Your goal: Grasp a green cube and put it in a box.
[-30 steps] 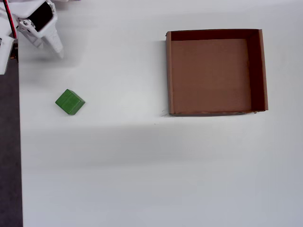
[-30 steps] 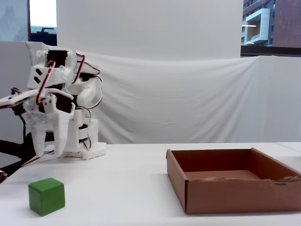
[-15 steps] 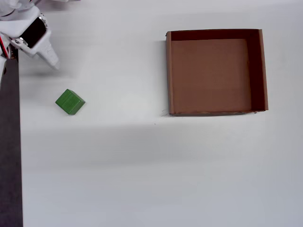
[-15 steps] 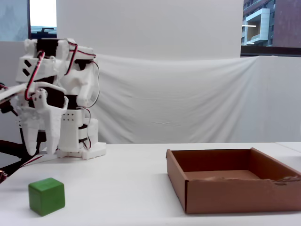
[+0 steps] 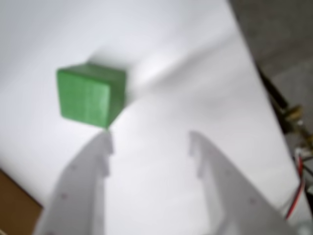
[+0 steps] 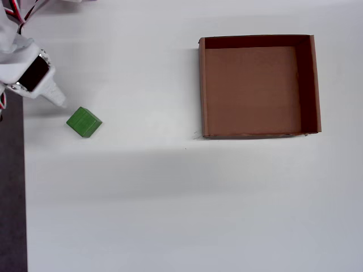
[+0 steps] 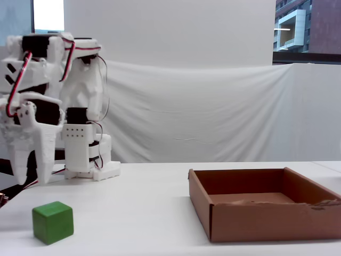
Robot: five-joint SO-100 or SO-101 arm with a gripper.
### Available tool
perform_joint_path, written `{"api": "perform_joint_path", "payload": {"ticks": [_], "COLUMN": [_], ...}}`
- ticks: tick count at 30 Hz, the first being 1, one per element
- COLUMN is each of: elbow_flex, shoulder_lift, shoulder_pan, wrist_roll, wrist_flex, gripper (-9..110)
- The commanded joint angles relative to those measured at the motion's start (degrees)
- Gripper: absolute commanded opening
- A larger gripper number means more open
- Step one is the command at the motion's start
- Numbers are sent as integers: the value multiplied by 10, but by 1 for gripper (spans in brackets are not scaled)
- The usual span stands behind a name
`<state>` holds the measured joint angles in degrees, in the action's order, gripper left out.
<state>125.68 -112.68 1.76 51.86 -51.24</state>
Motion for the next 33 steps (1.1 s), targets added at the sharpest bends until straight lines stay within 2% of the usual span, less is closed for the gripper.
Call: {"api": "perform_joint_path", "payload": {"ticks": [1, 16, 33], "elbow_flex": [-42, -76, -232], "shoulder_lift": [11, 80, 189], "shoulder_pan": [-1, 4, -20], "wrist_roll": [-2, -14, -65], "wrist_flex": [-3, -4, -36], "gripper": [21, 21, 21]}}
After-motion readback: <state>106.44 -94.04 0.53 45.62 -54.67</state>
